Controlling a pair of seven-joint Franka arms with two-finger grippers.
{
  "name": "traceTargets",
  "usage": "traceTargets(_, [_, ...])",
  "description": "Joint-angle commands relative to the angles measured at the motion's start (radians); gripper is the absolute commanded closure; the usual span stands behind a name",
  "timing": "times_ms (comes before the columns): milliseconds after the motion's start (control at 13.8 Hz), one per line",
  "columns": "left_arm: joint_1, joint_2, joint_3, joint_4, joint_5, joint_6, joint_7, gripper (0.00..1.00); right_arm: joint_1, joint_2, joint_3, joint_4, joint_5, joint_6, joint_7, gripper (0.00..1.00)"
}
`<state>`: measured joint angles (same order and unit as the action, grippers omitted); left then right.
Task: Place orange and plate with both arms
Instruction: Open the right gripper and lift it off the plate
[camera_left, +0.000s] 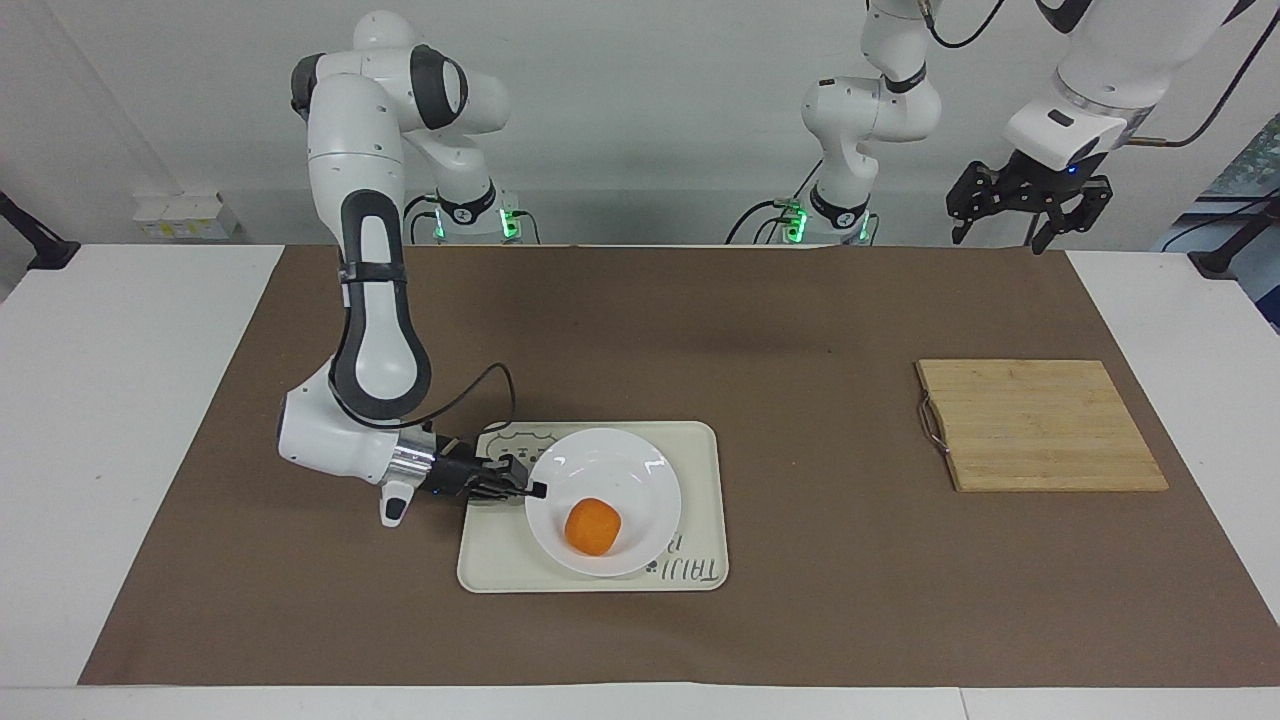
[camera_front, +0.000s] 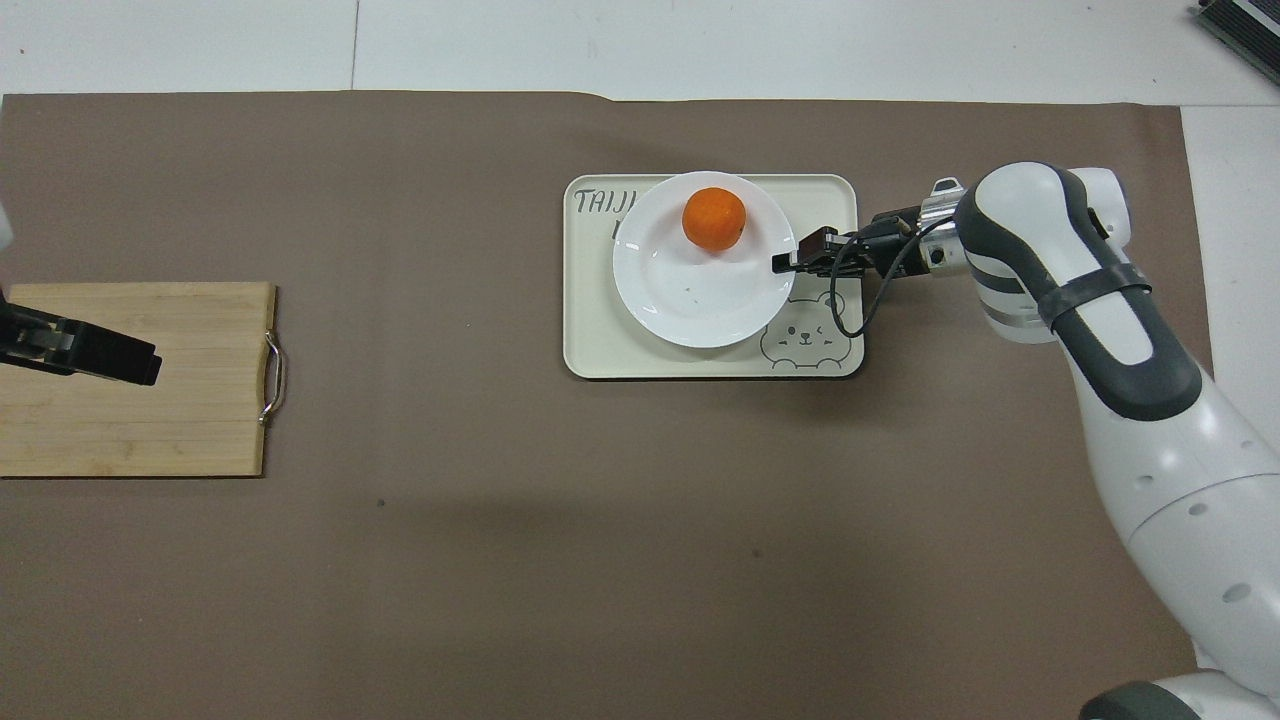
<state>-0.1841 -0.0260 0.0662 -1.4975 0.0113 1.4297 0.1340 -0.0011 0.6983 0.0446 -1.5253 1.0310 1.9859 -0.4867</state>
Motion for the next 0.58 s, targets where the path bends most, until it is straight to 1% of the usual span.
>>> traceTargets(0, [0.006, 0.001, -0.003, 0.013, 0.016, -0.008, 0.004, 0.00, -0.013, -0.008, 0.011, -0.033, -0.005, -0.013, -0.029, 1.00])
traceTargets(72, [0.006, 0.001, -0.003, 0.013, 0.016, -0.008, 0.004, 0.00, -0.014, -0.011, 0.011, -0.042, -0.005, -0.028, -0.042, 1.00])
traceTargets(434, [0.006, 0.001, -0.003, 0.013, 0.016, -0.008, 0.004, 0.00, -0.008, -0.014, 0.011, -0.042, -0.009, -0.016, -0.038, 1.00])
traceTargets(506, [0.006, 0.001, -0.003, 0.011, 0.016, -0.008, 0.004, 0.00, -0.005, -0.020, 0.008, -0.038, -0.015, -0.016, -0.024, 0.81])
